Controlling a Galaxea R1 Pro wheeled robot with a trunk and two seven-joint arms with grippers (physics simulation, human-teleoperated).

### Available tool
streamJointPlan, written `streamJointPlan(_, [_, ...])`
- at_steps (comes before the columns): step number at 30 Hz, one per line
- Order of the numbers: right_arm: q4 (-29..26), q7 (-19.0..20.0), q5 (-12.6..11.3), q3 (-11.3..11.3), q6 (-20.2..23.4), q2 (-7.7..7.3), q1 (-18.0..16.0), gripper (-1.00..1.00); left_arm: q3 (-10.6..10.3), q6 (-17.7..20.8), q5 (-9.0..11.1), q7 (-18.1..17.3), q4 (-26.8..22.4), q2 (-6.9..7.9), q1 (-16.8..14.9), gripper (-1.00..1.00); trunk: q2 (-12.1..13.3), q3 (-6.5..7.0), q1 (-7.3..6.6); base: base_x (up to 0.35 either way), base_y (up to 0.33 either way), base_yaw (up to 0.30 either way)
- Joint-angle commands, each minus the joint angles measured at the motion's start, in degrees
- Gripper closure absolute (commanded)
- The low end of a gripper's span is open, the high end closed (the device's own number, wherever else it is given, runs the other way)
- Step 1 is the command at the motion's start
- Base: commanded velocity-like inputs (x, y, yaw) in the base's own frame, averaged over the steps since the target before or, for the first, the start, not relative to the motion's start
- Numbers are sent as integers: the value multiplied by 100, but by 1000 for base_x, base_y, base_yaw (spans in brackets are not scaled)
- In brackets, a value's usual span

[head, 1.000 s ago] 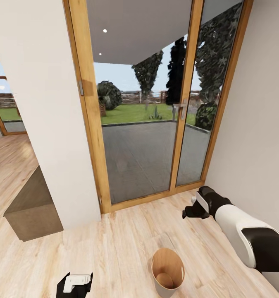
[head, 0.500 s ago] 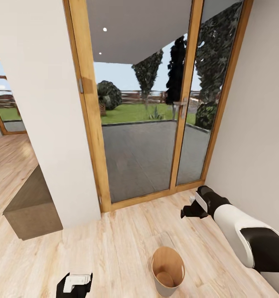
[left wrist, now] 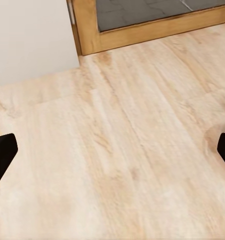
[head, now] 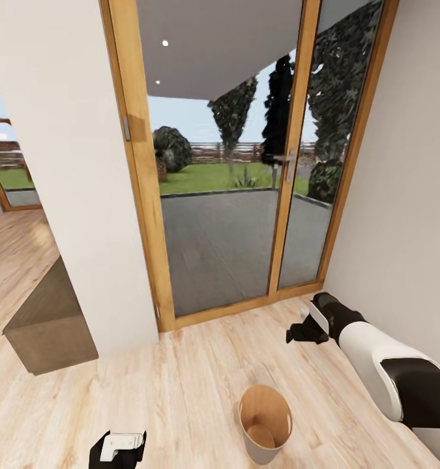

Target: Put the three can of soda from the living room inside the tash can in the kitchen.

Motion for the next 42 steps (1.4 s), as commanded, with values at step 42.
streamJointPlan(42, [179, -7, 23, 60, -51, -192, 8, -100, -18, 2, -10, -5, 183, 0, -27, -100, -1686, -754, 923, 0, 0, 0])
